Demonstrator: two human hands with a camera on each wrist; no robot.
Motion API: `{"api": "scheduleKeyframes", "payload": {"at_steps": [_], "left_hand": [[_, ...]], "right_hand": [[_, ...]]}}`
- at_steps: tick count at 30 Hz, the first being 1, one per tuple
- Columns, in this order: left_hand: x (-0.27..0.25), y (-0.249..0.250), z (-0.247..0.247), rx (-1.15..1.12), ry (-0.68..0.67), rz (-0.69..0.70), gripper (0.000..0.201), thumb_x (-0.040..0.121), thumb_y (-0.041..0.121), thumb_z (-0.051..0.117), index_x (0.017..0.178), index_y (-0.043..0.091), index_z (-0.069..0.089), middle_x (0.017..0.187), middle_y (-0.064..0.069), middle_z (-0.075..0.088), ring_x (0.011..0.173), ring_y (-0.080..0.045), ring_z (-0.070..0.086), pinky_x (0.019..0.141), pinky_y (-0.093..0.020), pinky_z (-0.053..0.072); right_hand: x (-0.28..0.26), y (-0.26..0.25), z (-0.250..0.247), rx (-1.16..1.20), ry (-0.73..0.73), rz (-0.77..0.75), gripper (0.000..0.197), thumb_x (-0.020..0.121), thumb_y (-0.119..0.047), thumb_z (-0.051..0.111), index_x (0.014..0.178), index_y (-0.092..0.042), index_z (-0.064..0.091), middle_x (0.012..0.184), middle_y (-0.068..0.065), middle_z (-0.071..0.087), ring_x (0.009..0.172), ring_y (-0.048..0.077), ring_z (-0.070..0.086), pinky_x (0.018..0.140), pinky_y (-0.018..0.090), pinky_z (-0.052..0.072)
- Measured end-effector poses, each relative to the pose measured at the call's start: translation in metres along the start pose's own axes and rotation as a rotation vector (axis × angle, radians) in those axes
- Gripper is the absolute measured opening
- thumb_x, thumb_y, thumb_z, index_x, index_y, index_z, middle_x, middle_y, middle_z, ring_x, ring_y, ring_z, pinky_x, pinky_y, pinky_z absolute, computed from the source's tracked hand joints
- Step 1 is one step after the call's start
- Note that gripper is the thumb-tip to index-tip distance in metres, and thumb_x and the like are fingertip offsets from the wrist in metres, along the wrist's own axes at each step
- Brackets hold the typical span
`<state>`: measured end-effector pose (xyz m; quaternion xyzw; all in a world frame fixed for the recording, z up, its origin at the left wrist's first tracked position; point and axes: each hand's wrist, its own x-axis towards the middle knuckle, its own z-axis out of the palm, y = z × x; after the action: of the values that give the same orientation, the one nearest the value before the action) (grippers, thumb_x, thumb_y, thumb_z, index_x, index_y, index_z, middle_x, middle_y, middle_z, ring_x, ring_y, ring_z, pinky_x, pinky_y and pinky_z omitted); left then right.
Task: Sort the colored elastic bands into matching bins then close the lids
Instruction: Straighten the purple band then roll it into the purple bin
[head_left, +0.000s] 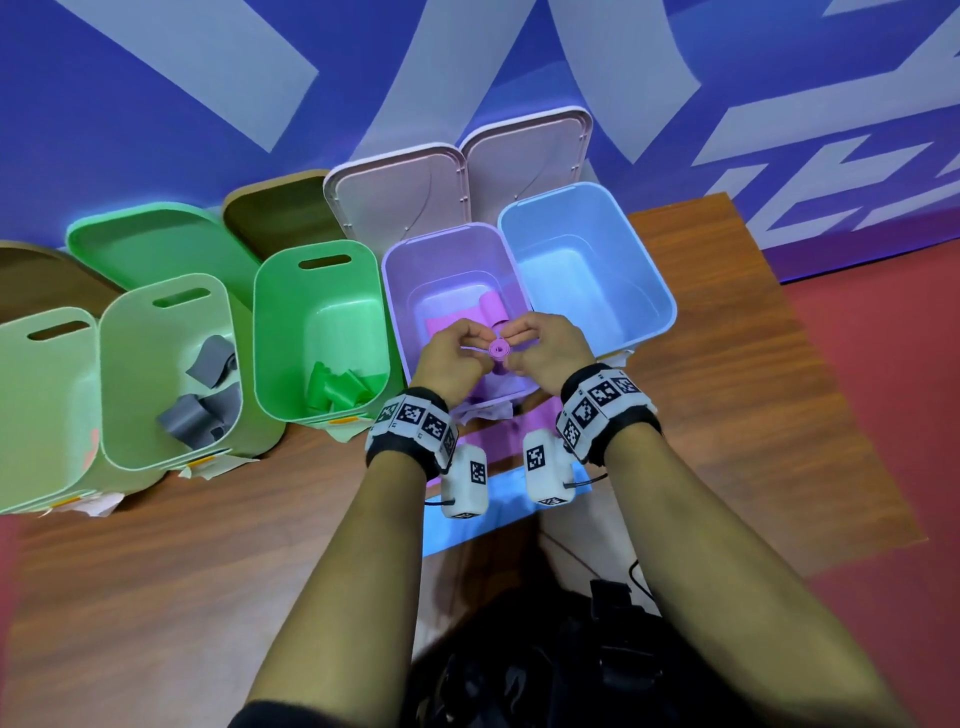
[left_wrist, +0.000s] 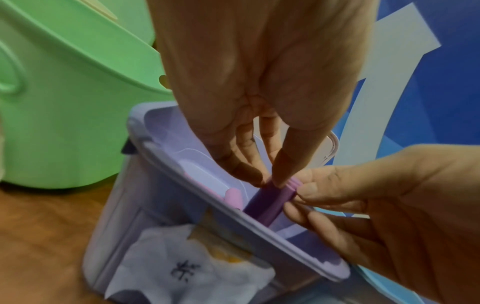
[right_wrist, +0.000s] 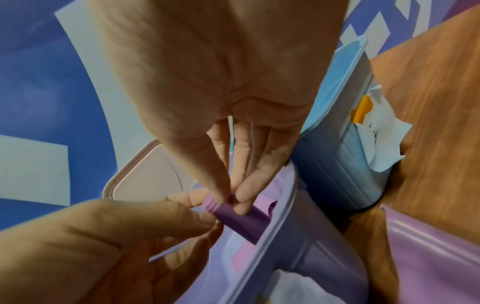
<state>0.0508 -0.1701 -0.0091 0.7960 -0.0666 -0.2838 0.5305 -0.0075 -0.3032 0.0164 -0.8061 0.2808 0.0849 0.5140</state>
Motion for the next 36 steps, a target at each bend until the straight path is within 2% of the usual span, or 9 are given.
{"api": "scheduleKeyframes", "payload": {"at_steps": [3,6,12,20,25,28,30,33,36], "left_hand": [[0.005,-0.003,0.003,0.003,-0.002,-0.01,0.035,0.076,-0.019,0.056,0.091,0.012,0.06,0.089,0.0,0.063,0.087,-0.017,0.06,0.075,-0.019,0.051],[0.006,-0.002,0.005,0.027,-0.011,-0.008,0.032,0.079,-0.018,0.055,0.096,0.008,0.06,0.091,-0.001,0.061,0.09,-0.017,0.058,0.076,-0.015,0.049],[0.004,-0.004,0.001,0.016,-0.016,-0.006,0.029,0.08,-0.015,0.059,0.094,0.01,0.061,0.094,-0.003,0.063,0.089,-0.017,0.059,0.076,-0.019,0.051],[-0.023,-0.003,-0.014,0.038,0.037,0.044,0.033,0.079,-0.014,0.059,0.083,0.019,0.062,0.089,-0.003,0.065,0.085,-0.016,0.061,0.078,-0.026,0.05],[-0.049,-0.01,-0.026,-0.009,0.108,0.052,0.035,0.08,-0.018,0.053,0.082,0.016,0.062,0.078,0.001,0.062,0.064,-0.001,0.058,0.059,-0.014,0.045],[-0.064,-0.018,-0.035,-0.018,0.14,0.055,0.038,0.078,-0.017,0.054,0.079,0.02,0.062,0.077,0.002,0.063,0.068,-0.008,0.058,0.065,-0.02,0.046],[-0.075,-0.023,-0.042,-0.049,0.151,0.044,0.037,0.08,-0.022,0.048,0.083,0.013,0.06,0.079,0.001,0.06,0.067,-0.006,0.055,0.062,-0.014,0.044],[-0.092,-0.033,-0.051,-0.064,0.181,0.007,0.034,0.082,-0.025,0.039,0.095,0.0,0.059,0.077,-0.001,0.056,0.051,0.006,0.049,0.052,-0.009,0.037],[-0.105,-0.051,-0.063,-0.034,0.193,-0.052,0.029,0.084,-0.019,0.045,0.097,0.002,0.06,0.078,0.001,0.058,0.059,0.003,0.051,0.055,-0.007,0.039]], "right_hand": [[0.004,0.001,-0.001,0.021,0.011,0.039,0.032,0.07,0.006,0.072,0.09,-0.018,0.069,0.088,0.007,0.072,0.075,0.02,0.065,0.085,0.04,0.059],[0.008,0.004,-0.001,0.027,0.009,0.051,0.033,0.07,0.008,0.066,0.084,-0.022,0.068,0.082,0.008,0.071,0.084,0.027,0.071,0.085,0.044,0.059],[0.007,0.002,-0.002,-0.009,0.025,0.012,0.028,0.076,0.002,0.061,0.081,-0.025,0.066,0.076,0.004,0.067,0.075,0.022,0.065,0.085,0.037,0.058],[-0.02,-0.008,0.004,-0.044,0.022,-0.037,0.024,0.08,-0.004,0.061,0.081,-0.027,0.068,0.084,0.002,0.069,0.087,0.023,0.069,0.087,0.033,0.056],[-0.039,-0.017,0.016,-0.083,-0.009,-0.103,0.02,0.083,-0.004,0.061,0.091,-0.02,0.07,0.086,-0.001,0.068,0.081,0.017,0.066,0.069,0.018,0.048],[-0.047,-0.021,0.032,-0.091,-0.05,-0.126,0.021,0.082,-0.004,0.062,0.089,-0.022,0.069,0.079,-0.004,0.065,0.079,0.017,0.063,0.079,0.026,0.053],[-0.052,-0.022,0.044,-0.104,-0.074,-0.132,0.02,0.081,-0.004,0.063,0.088,-0.022,0.07,0.076,-0.005,0.065,0.079,0.017,0.064,0.083,0.03,0.055],[-0.059,-0.02,0.062,-0.113,-0.109,-0.139,0.017,0.081,-0.005,0.064,0.086,-0.019,0.073,0.07,-0.005,0.067,0.071,0.013,0.066,0.077,0.028,0.057],[-0.063,-0.016,0.084,-0.115,-0.172,-0.134,0.018,0.079,-0.003,0.066,0.076,-0.02,0.072,0.061,-0.005,0.066,0.062,0.012,0.064,0.075,0.032,0.059]]}}
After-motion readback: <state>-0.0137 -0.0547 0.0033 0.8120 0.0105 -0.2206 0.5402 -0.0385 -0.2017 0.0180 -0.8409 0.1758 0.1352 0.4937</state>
